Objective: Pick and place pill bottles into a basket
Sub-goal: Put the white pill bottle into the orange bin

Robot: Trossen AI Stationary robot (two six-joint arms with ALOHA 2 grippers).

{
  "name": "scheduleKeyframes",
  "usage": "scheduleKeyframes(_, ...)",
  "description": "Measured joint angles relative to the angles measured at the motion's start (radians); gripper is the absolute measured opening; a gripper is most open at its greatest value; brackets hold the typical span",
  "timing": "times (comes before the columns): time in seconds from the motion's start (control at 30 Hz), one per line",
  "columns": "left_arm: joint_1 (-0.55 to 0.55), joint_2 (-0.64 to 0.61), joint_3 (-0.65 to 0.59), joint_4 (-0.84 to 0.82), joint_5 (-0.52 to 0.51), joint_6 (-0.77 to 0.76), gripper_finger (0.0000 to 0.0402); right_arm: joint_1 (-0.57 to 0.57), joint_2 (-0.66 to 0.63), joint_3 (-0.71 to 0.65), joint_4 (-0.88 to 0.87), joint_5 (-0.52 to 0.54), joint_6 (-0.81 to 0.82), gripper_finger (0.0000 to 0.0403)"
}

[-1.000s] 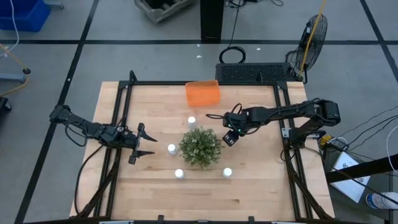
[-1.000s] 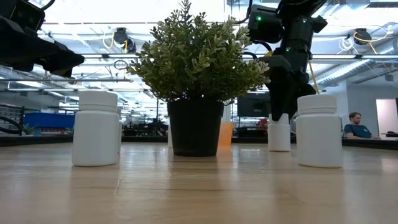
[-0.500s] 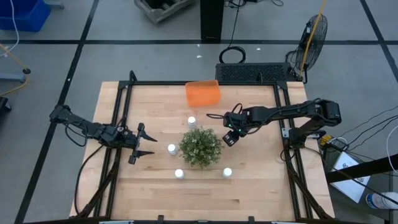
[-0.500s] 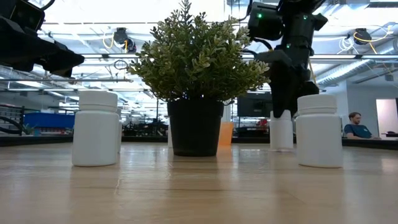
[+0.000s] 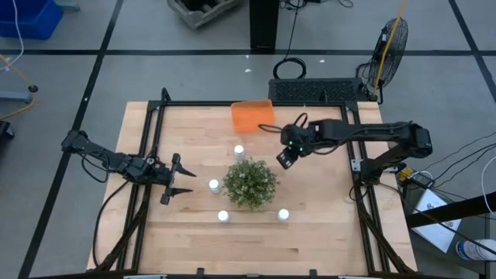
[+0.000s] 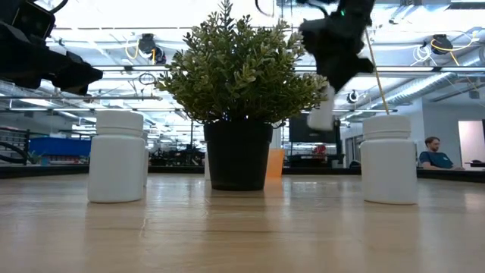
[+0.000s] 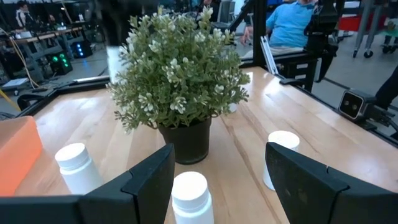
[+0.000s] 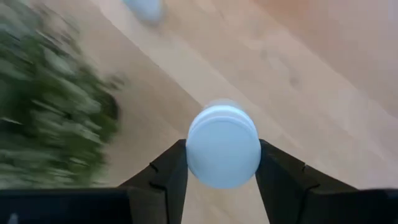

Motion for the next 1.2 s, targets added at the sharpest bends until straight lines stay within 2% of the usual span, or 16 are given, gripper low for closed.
scheduleKeyframes(0.1, 0.000, 0.004, 0.000, 0.000, 0.000, 0.000, 0.0255, -0.028, 0.003, 0.068, -0.014, 0.007, -0.009, 0.0147)
scheduleKeyframes(0.3, 0.000, 0.003, 0.000, 0.000, 0.000, -0.007, 0.0255, -0.092, 0.004, 0.196, -0.024, 0.097, -0.107, 0.0147)
scheduleKeyframes(0.57, 0.000, 0.004, 0.000, 0.000, 0.000, -0.015, 0.0255, -0.233, 0.070, 0.320, -0.009, 0.085, -0.252, 0.0147)
scheduleKeyframes(0.83, 0.000, 0.004, 0.000, 0.000, 0.000, -0.012, 0.0255, -0.345, 0.231, 0.429, 0.051, -0.004, -0.380, 0.0147)
scheduleKeyframes(1.2, 0.000, 0.004, 0.000, -0.001, 0.000, -0.010, 0.0255, -0.464, 0.538, 0.598, 0.011, -0.010, -0.569, 0.0147)
